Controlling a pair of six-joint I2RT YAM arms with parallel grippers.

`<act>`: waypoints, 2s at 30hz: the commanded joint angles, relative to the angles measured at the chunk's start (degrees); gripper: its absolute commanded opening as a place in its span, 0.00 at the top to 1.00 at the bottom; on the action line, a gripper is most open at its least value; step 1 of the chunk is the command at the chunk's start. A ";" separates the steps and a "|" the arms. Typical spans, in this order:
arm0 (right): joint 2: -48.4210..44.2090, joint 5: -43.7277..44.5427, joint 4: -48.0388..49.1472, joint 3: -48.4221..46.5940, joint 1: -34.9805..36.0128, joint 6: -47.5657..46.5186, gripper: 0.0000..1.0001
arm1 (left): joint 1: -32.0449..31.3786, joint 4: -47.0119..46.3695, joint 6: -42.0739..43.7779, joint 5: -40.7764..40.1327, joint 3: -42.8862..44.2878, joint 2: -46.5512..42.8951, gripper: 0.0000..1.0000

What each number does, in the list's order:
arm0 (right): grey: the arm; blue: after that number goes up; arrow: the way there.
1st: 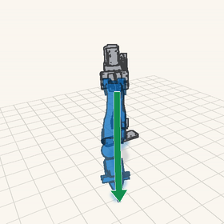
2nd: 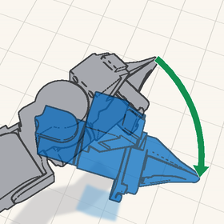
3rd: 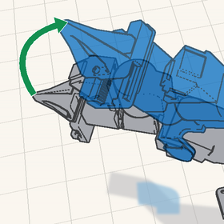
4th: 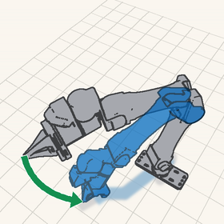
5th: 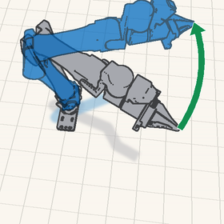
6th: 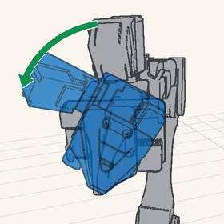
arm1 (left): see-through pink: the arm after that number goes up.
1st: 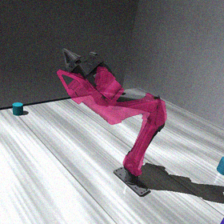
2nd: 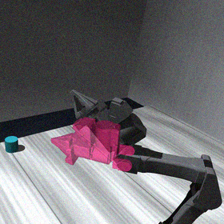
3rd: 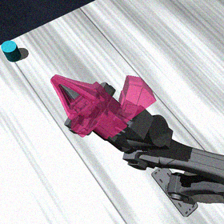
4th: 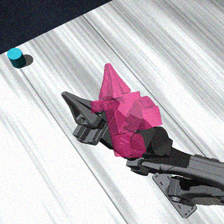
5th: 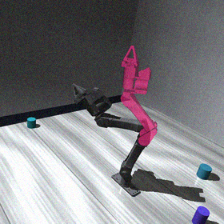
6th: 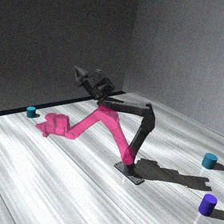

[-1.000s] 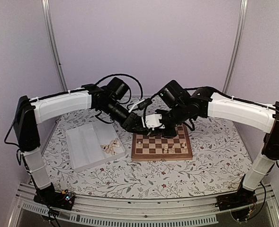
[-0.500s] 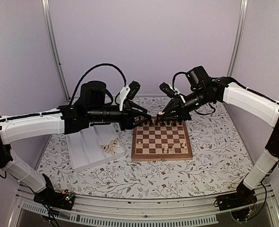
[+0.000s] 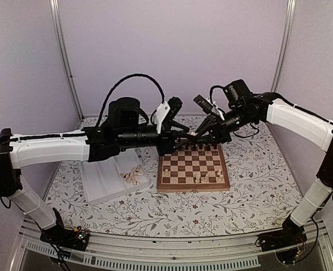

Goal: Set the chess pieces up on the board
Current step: Place the chess piece on the chessboard.

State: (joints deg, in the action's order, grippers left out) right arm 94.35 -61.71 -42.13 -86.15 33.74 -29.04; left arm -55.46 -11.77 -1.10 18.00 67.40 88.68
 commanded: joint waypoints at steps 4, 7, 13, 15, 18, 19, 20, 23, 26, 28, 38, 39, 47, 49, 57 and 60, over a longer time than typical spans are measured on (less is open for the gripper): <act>-1.16 -0.83 0.21 1.03 0.11 0.27 0.88 | -0.62 -0.99 1.02 1.06 3.63 3.05 0.71; -1.31 -0.14 0.03 1.06 0.12 0.08 0.87 | -0.61 -1.01 1.02 2.19 3.88 3.57 0.78; -2.25 1.76 -0.07 1.33 0.11 -0.20 0.78 | -0.62 0.87 0.64 3.22 4.59 4.06 0.93; -3.12 5.51 -0.13 2.00 0.10 -0.64 0.63 | -0.54 3.36 0.94 2.03 5.47 3.56 0.94; -6.94 11.43 -1.04 6.60 -1.27 -5.14 0.47 | -0.21 10.52 2.45 -0.97 7.45 2.34 0.94; -8.29 13.62 -0.31 9.68 -2.60 -6.84 0.45 | 0.00 14.17 3.06 -1.85 8.01 2.15 0.94; -10.33 14.87 0.69 12.60 -4.40 -8.08 0.44 | 0.27 17.54 3.91 -3.05 8.66 2.22 0.94; -13.01 13.50 1.36 18.49 -13.54 -8.83 0.44 | 0.65 27.53 6.08 -7.40 9.83 3.34 0.94; -15.80 12.10 3.80 24.11 -20.90 -7.88 0.44 | 1.55 34.76 7.37 -10.99 10.43 5.82 0.93; -18.22 11.90 6.53 28.12 -23.29 -7.24 0.43 | 2.36 37.67 8.27 -12.65 11.00 8.14 0.93; -20.30 10.32 9.92 33.47 -23.93 -6.70 0.43 | 4.16 43.97 11.12 -11.06 20.79 21.71 0.92; -19.78 9.94 9.76 33.28 -23.90 -6.70 0.43 | 4.28 44.40 11.40 -10.94 21.52 22.71 0.92; -17.89 8.99 8.79 32.71 -23.93 -7.76 0.43 | 4.70 46.53 12.73 -11.58 24.57 27.14 0.92; -17.80 8.98 8.74 32.80 -23.94 -7.91 0.43 | 4.77 47.01 12.78 -11.92 24.83 27.89 0.92; -17.36 8.47 8.40 32.80 -23.92 -8.47 0.43 | 4.93 48.95 12.66 -11.67 26.32 30.72 0.92; -17.10 8.45 8.30 32.71 -23.91 -8.58 0.43 | 5.01 49.59 12.79 -12.07 26.70 31.77 0.92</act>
State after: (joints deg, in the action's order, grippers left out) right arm 76.47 -51.86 -33.56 -52.51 9.74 -36.93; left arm -51.24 35.79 10.96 6.37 92.23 118.93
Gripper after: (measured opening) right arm 0.573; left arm 0.095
